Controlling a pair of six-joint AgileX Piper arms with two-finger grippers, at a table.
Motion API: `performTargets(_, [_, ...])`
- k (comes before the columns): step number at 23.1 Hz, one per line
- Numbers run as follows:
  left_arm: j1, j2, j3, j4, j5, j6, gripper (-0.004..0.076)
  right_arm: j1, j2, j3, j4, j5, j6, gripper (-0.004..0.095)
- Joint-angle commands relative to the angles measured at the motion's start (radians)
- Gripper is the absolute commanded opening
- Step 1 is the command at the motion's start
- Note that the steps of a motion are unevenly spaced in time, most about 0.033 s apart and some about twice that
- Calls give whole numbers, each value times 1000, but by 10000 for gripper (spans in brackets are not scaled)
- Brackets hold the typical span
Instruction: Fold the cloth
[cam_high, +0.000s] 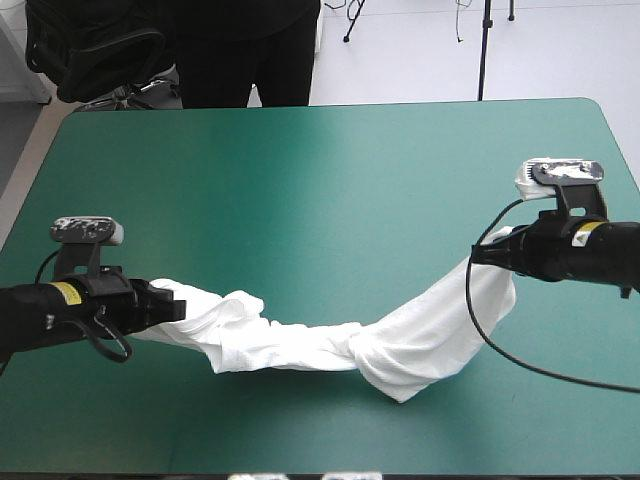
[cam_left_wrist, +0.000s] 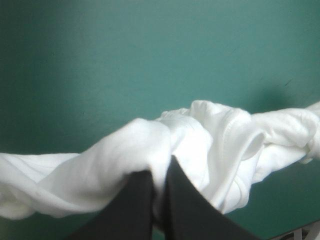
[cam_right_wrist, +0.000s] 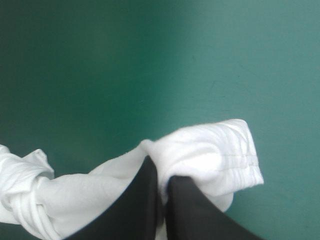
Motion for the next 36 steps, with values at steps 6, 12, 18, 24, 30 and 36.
performTargets(6, [-4,220,36,108,-261,-9,-9,-1,253,-10,-86,-246,-12,-17])
performTargets(12, [-1,428,36,128,-507,-7,-9,-1,469,-64,-155,-360,-12,-17])
performTargets(18, [-1,531,36,128,-541,-10,16,-3,630,-186,-192,-342,-12,131])
performTargets(24, [-1,547,-39,131,-482,-3,391,-61,641,-320,-182,-200,-3,719])
performTargets(30, [-1,514,-198,212,-284,14,461,-69,527,-370,-178,-95,-4,723])
performTargets(36, [-1,381,-229,311,-98,-6,461,-69,361,-368,-126,-14,-23,723])
